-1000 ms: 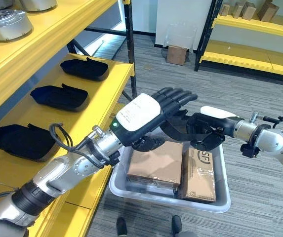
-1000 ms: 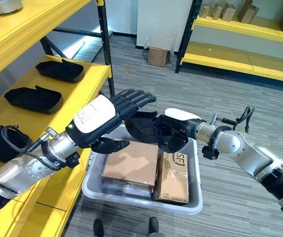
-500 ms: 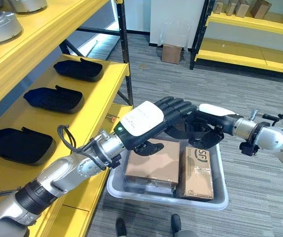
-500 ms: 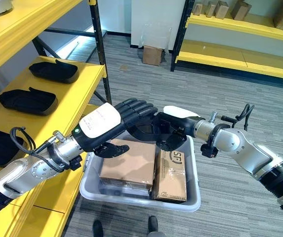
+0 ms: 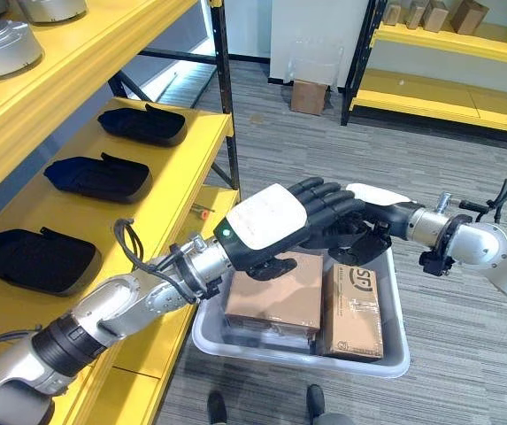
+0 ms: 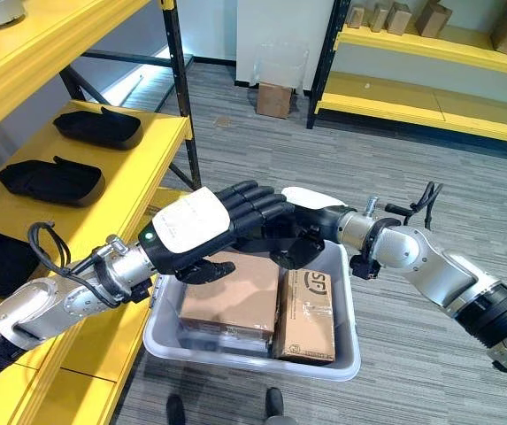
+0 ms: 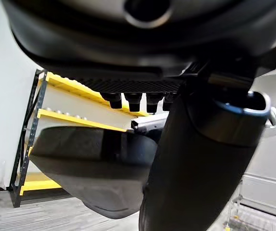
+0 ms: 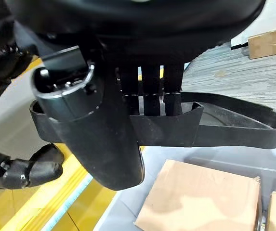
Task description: Move parts from the plastic box to the shelf.
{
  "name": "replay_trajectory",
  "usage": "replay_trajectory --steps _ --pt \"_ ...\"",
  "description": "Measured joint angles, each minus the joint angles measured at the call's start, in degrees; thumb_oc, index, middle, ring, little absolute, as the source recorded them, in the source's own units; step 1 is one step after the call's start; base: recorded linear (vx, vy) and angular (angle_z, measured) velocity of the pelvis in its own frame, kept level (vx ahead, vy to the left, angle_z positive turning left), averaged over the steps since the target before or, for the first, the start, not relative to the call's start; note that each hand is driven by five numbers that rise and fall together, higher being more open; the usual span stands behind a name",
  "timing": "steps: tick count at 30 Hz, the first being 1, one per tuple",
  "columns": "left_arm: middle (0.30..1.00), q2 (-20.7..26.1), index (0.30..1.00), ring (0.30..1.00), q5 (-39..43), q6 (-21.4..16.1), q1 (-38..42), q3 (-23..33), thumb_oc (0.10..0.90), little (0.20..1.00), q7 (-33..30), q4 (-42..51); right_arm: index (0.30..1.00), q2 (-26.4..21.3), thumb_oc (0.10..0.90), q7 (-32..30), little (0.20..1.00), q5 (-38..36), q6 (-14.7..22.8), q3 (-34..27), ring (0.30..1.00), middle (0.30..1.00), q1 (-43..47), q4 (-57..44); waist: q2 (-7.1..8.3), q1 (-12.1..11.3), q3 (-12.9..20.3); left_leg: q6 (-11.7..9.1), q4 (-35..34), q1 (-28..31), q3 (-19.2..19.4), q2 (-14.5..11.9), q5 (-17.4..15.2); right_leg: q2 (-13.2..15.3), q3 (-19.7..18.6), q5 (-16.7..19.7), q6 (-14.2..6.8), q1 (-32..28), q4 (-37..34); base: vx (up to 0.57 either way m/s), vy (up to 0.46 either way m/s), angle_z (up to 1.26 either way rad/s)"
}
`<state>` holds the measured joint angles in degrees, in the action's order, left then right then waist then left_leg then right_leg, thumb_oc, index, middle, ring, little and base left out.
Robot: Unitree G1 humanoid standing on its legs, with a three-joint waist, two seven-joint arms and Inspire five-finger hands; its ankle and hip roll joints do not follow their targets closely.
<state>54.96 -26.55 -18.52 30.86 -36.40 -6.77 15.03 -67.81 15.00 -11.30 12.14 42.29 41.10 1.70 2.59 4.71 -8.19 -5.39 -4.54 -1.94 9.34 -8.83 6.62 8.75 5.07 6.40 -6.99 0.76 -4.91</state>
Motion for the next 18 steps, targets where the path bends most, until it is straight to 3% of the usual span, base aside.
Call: replay_trajectory --steps 18 --pt "1.000 0.0 1.000 1.000 -3.6 -0.2 0.0 0.0 0.900 1.000 -0.2 -3.9 0.300 0.0 0.400 0.0 0.300 0.0 0.0 0.0 0.300 0.300 0.1 -1.3 0.01 0.0 0.0 0.0 0.0 0.0 0.0 0.0 0.0 0.0 0.0 0.0 0.0 0.0 0.0 0.00 0.000 0.00"
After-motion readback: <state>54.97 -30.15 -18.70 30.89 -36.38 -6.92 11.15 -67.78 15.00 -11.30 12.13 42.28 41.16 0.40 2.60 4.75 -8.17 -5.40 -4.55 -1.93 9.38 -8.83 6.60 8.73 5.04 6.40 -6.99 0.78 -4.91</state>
